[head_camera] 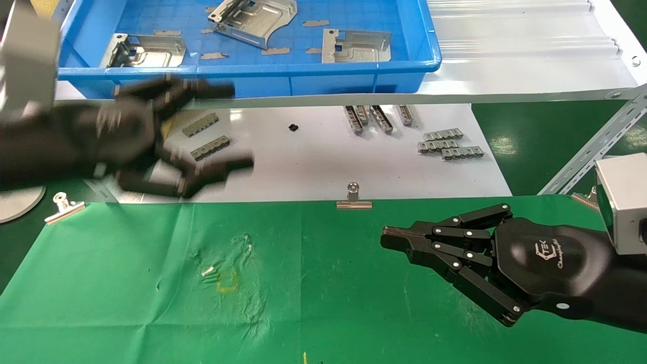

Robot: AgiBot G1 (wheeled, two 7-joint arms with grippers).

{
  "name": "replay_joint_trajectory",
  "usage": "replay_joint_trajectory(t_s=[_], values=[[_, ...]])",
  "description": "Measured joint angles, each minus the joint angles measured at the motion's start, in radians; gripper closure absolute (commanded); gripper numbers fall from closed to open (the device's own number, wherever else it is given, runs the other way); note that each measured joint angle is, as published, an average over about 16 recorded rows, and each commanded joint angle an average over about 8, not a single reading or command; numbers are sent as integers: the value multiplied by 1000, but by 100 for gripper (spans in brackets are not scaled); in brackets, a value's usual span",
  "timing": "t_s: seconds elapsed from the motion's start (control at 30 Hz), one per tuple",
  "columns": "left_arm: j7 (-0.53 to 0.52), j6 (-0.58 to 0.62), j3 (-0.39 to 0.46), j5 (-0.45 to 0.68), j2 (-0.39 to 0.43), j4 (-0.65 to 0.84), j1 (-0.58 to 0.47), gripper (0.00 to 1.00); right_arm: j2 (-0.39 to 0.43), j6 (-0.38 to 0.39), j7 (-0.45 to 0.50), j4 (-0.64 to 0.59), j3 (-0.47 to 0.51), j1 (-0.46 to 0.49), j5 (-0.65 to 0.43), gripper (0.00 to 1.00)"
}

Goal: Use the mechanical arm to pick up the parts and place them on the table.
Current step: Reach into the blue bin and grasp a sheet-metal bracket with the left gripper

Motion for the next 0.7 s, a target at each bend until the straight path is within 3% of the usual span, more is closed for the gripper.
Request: replay_joint_trajectory(t_s=[0.23, 0.43, 0.5, 0.53, 0.7], values=[[63, -185, 53, 143, 173, 361, -235, 0, 0, 0, 0, 0, 0, 0, 0, 100], [114, -402, 84, 232, 307, 608, -366, 0, 0, 0, 0, 0, 0, 0, 0, 100], [125, -466, 92, 253, 343, 667, -395, 21, 0, 0, 0, 0, 0, 0, 0, 98], [130, -495, 96, 262, 359, 693, -408, 33, 0, 0, 0, 0, 0, 0, 0, 90], [144, -596, 114, 295, 423, 788, -453, 96, 0, 0, 0, 0, 0, 0, 0, 27]])
